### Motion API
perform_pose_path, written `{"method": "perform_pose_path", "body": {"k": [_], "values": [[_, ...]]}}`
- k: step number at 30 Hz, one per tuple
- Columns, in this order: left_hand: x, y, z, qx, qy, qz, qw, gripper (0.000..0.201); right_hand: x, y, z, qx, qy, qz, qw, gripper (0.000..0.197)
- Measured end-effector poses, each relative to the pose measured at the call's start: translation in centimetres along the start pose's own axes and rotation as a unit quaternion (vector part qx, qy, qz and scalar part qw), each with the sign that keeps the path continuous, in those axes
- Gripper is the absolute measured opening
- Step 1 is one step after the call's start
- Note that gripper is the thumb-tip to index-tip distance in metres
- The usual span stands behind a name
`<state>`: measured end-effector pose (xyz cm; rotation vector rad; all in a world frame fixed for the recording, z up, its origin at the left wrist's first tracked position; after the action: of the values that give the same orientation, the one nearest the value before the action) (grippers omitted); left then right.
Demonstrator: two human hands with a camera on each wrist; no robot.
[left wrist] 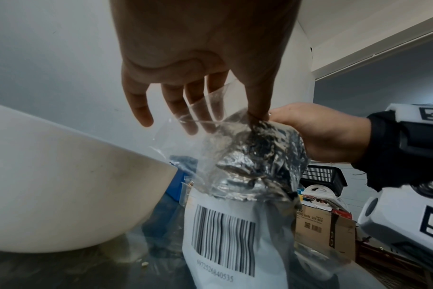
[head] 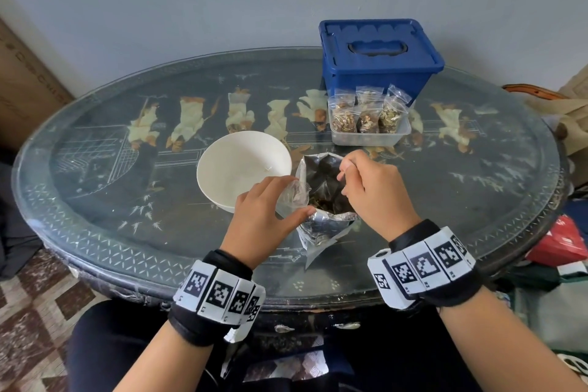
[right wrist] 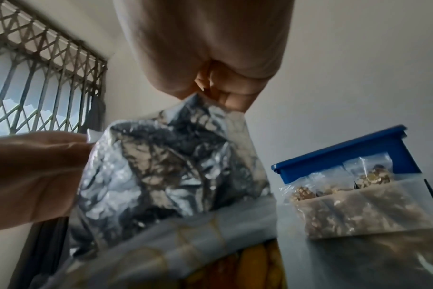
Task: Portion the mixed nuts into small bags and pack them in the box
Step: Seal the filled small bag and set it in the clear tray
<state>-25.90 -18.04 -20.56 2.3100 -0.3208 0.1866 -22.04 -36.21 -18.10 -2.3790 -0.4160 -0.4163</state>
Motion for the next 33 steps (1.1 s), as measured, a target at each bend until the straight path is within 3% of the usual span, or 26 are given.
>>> {"method": "perform_pose_path", "body": {"k": [3,10,17,26,33], "values": [[-0.1,-0.1,0.1,0.002,-0.002,0.0,1.0,0.062,0.2,0.0,0.0,0.027,0.01,0.053,0.998,0.019],[-0.1,-0.2,-0.2,0.0,-0.007,-0.01,1.0,0.065,0.8,0.0,-0.3,0.117,0.016,0.173,0.978,0.023],[-0.1,-0.1,-1.2,0.001,0.003,-0.007,1.0,0.07,0.8,0.6,-2.0,0.222,0.049,0.249,0.942,0.027],[0.6,0.0,-2.6,-0.018,0.008,0.025,1.0,0.064,0.5,2.0,-3.5,0.289,0.127,0.277,0.908,0.026],[2.3,1.0,-3.9,0.094,-0.038,0.044,0.994,0.069,0.7,2.2,-4.9,0.328,0.172,0.273,0.888,0.028]]}}
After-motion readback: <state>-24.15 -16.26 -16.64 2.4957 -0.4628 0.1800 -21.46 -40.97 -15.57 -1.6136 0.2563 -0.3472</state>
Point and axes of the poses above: each hand's wrist, its own x-axis towards the middle knuckle, its own z-axis out of the palm, y = z × x, the point moved 2 cm from there along x, towards the middle knuckle, and after that the axes turned 3 degrees about z, right-handed, at the moved point
